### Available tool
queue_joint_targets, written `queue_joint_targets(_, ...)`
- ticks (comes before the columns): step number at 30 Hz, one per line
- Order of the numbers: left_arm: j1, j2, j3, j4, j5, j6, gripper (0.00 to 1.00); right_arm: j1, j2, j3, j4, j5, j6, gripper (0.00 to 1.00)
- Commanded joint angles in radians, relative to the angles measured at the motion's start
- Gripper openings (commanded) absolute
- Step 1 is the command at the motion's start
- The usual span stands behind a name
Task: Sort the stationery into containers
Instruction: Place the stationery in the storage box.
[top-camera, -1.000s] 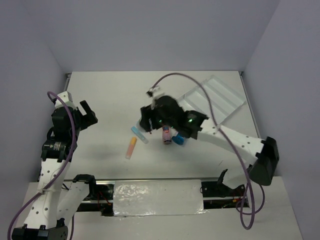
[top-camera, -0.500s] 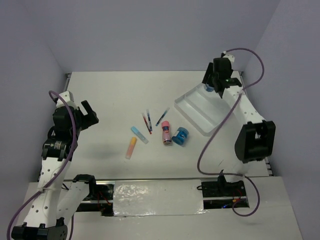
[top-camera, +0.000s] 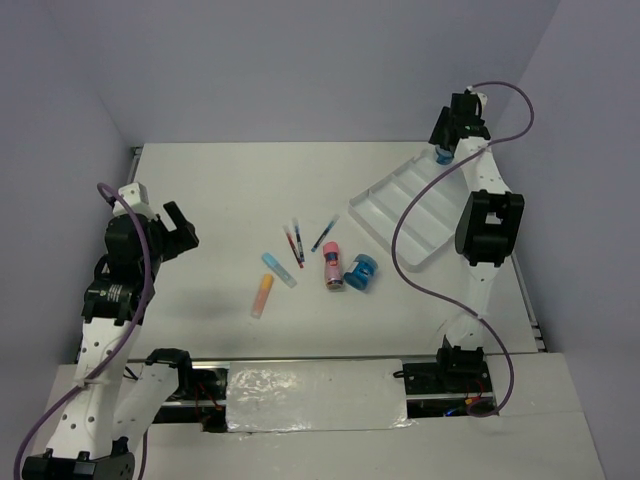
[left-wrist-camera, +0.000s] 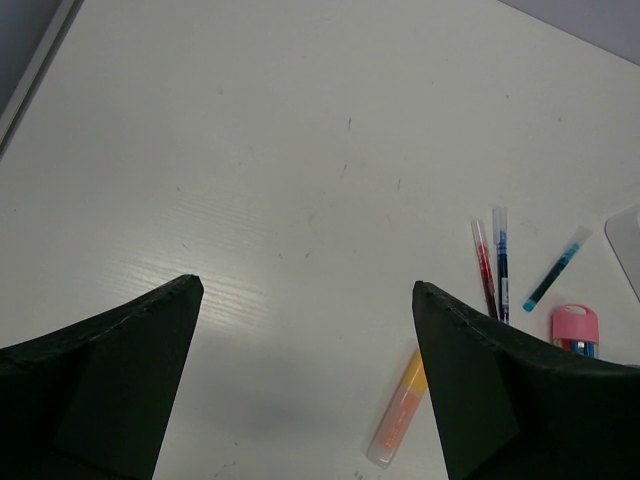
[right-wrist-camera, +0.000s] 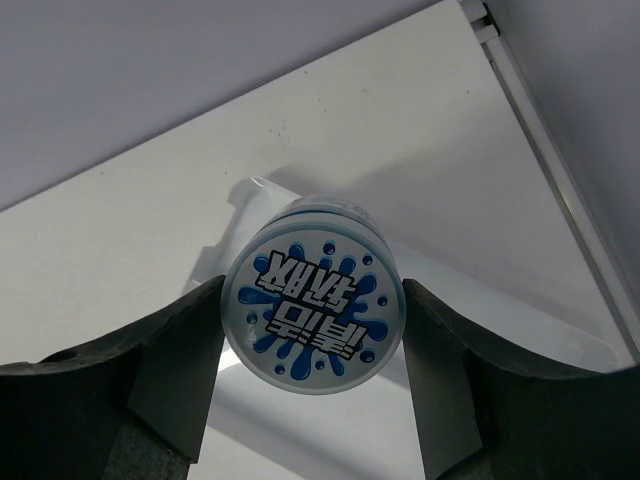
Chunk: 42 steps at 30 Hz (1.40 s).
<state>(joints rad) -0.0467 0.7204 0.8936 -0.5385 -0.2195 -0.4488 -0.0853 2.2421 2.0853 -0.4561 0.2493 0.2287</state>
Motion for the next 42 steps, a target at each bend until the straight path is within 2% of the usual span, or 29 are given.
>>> queue_joint_targets(1, -0.002, -0.009, 0.027, 0.034, 0.025, 0.005, 0.99, 0.012, 0.005, 0.076, 0.048, -0.030, -0.048, 0.16)
queue_joint_targets(12, -0.002, 0.001, 0.028, 0.032, 0.035, 0.005, 0.99, 0.005, 0.070, 0.055, 0.059, -0.053, -0.040, 0.20)
queue_joint_targets(14, -0.002, 0.001, 0.028, 0.032, 0.039, 0.005, 0.99, 0.005, 0.060, 0.042, 0.066, -0.053, -0.040, 0.31)
queue_joint_targets(16, -0.002, 0.001, 0.028, 0.032, 0.039, 0.005, 0.99, 0.005, 0.060, 0.044, 0.062, -0.048, -0.045, 0.59)
queue_joint_targets(18, -0.002, -0.001, 0.028, 0.032, 0.040, 0.007, 0.99, 0.005, 0.060, 0.047, 0.056, -0.041, -0.051, 0.72)
queue_joint_targets(24, -0.002, 0.001, 0.027, 0.035, 0.043, 0.009, 0.99, 0.002, 0.071, 0.067, 0.030, -0.031, -0.045, 0.89)
queue_joint_targets(26, -0.002, 0.008, 0.024, 0.037, 0.049, 0.009, 0.99, 0.002, 0.062, 0.081, 0.007, -0.042, -0.032, 1.00)
queue_joint_targets(28, -0.002, 0.016, 0.021, 0.048, 0.064, 0.015, 0.99, 0.002, 0.044, 0.082, -0.009, -0.047, -0.014, 1.00)
queue_joint_targets(31, -0.004, 0.048, 0.001, 0.110, 0.202, 0.036, 0.99, 0.004, -0.037, 0.067, -0.068, -0.091, 0.050, 1.00)
queue_joint_targets(33, -0.031, 0.091, 0.024, 0.115, 0.279, 0.021, 0.99, 0.019, -0.183, 0.001, -0.072, -0.148, 0.077, 1.00)
queue_joint_targets(34, -0.057, 0.117, 0.039, 0.114, 0.278, 0.003, 0.99, 0.028, -0.243, -0.107, -0.061, -0.162, 0.074, 1.00)
queue_joint_targets(35, -0.117, 0.172, 0.074, 0.118, 0.272, -0.042, 0.99, 0.050, -0.377, -0.243, -0.027, -0.197, 0.057, 1.00)
queue_joint_targets(36, -0.161, 0.201, 0.091, 0.127, 0.243, -0.079, 0.99, 0.062, -0.445, -0.308, -0.013, -0.215, 0.044, 1.00)
queue_joint_targets(37, -0.302, 0.270, 0.131, 0.158, 0.224, -0.124, 0.99, 0.071, -0.569, -0.371, -0.010, -0.232, 0.035, 1.00)
queue_joint_targets(38, -0.402, 0.319, 0.163, 0.169, 0.183, -0.131, 0.99, 0.079, -0.625, -0.434, -0.010, -0.245, 0.038, 1.00)
queue_joint_targets(39, -0.497, 0.370, 0.209, 0.169, 0.046, -0.131, 0.99, 0.109, -0.686, -0.568, 0.011, -0.289, 0.034, 1.00)
queue_joint_targets(40, -0.587, 0.501, 0.314, 0.160, 0.007, -0.092, 0.99, 0.120, -0.799, -0.635, 0.017, -0.345, 0.032, 1.00)
queue_joint_targets(41, -0.693, 0.575, 0.368, 0.150, 0.014, -0.059, 0.99, 0.136, -0.849, -0.693, 0.033, -0.350, 0.050, 1.00)
queue_joint_targets(42, -0.726, 0.712, 0.469, 0.143, 0.079, -0.036, 0.99, 0.171, -0.899, -0.800, 0.033, -0.346, 0.058, 1.00)
